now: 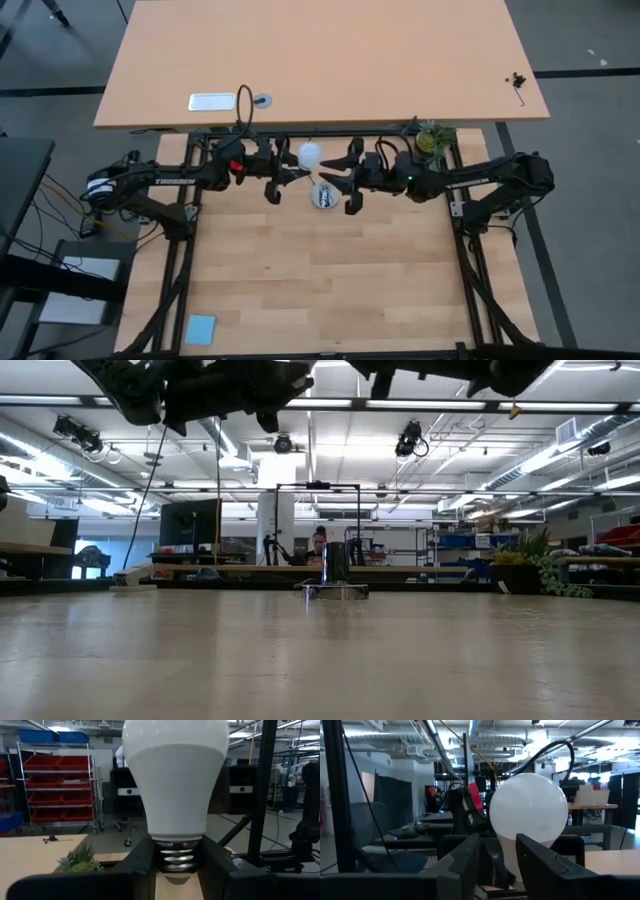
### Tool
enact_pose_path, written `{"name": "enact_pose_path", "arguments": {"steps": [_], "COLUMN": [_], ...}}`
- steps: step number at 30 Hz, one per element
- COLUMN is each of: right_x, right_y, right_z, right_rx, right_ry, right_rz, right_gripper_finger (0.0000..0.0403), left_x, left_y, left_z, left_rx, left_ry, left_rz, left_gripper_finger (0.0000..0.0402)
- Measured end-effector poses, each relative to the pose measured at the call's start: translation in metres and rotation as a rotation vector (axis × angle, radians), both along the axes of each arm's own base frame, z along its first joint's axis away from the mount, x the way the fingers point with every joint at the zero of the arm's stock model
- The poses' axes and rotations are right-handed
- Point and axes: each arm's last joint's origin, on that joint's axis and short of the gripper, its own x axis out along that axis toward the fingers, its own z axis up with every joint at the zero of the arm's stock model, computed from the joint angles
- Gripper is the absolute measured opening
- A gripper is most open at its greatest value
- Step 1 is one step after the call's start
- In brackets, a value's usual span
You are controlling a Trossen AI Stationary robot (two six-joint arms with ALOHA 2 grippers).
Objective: Screw lightbulb
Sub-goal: Insert the lightbulb into the lamp
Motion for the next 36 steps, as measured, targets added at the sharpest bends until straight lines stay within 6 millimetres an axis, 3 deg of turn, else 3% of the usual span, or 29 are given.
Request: {"name": "enact_pose_path", "arguments": {"steps": [14,22,30,36], "right_x": [-0.002,-0.016,0.0,0.009], "right_y": [-0.011,-0.014,-0.017,-0.018], "right_z": [0.004,0.008,-0.009,-0.013], "right_rx": [0.038,0.077,0.103,0.108], "right_ry": [0.061,0.18,0.173,0.112], "right_rz": [-0.002,-0.025,-0.011,0.038], "right_gripper_finger": [0.0145,0.0213,0.0292,0.0325], "left_x": [0.002,0.002,0.003,0.007], "left_y": [-0.002,-0.003,-0.004,-0.002], "left_z": [-0.007,-0.007,-0.006,-0.013], "left_rx": [0.003,0.012,0.027,0.016], "left_ry": [0.06,0.057,0.052,0.075], "left_rz": [-0.005,-0.01,0.015,0.025], "left_gripper_finger": [0.0097,0.0097,0.0097,0.0097]}}
